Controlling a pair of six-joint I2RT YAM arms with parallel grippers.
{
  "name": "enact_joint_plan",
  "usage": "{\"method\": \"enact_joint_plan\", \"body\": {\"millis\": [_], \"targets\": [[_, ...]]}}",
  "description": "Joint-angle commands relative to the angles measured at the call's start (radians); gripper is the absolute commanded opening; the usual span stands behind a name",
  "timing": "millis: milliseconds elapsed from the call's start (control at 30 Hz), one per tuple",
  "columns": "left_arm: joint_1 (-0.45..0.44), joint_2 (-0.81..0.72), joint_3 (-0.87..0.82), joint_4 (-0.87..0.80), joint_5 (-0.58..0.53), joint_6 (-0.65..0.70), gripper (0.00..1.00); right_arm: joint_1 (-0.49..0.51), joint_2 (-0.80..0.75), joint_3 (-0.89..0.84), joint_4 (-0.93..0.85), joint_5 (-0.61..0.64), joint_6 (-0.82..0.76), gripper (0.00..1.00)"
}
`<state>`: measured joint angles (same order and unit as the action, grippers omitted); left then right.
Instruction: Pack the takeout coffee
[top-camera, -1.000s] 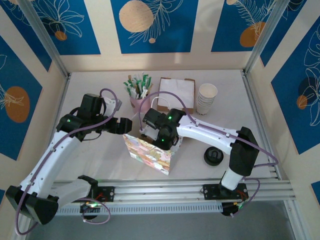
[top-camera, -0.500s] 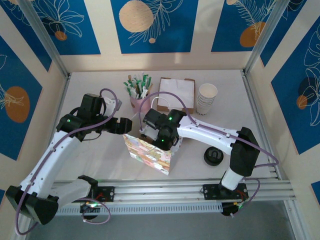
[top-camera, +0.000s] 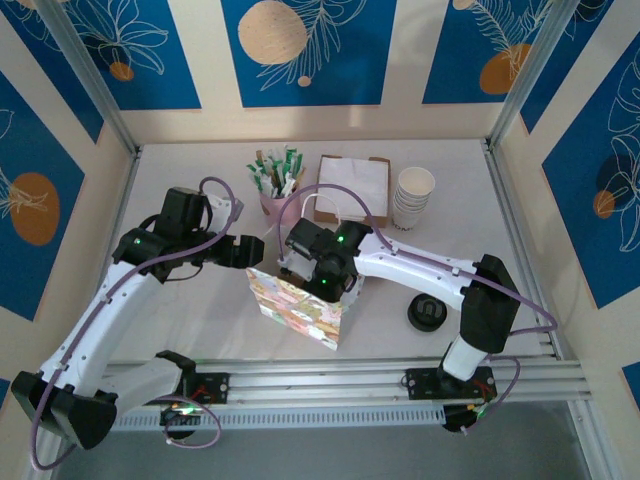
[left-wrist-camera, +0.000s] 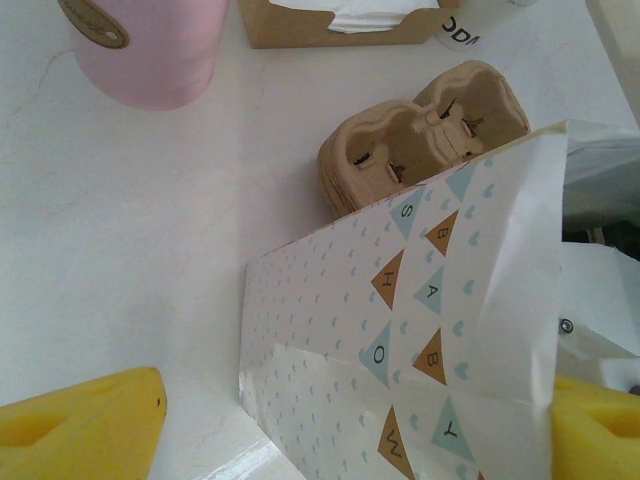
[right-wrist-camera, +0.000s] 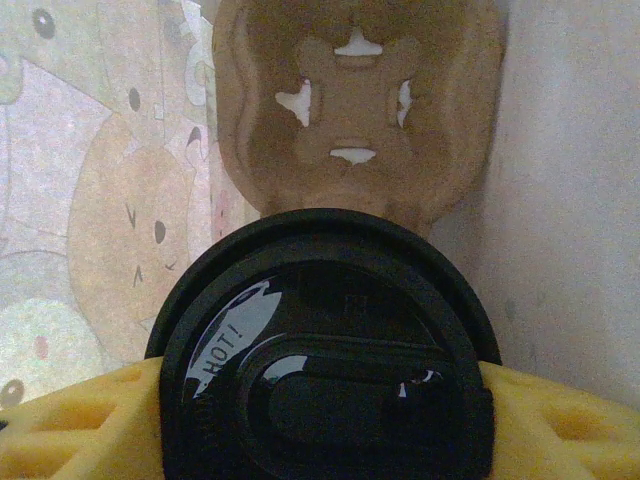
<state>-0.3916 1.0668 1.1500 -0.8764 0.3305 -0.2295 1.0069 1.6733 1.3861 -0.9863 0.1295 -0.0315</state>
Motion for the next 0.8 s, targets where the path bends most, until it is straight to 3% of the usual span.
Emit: {"method": "enact_joint_plan", "body": {"millis": [0, 767], "targets": [[-0.013, -0.01, 0.013, -0.01, -0.018, -0.01, 0.84, 0.025, 0.104, -0.098, -0.059, -0.087, 0.037, 0.45], [-0.014, -0.008, -0.012, -0.01, -0.033, -0.004, 0.84, 0.019, 0.054, -0.139, 0.012, -0.097, 0.094, 0.45]]}}
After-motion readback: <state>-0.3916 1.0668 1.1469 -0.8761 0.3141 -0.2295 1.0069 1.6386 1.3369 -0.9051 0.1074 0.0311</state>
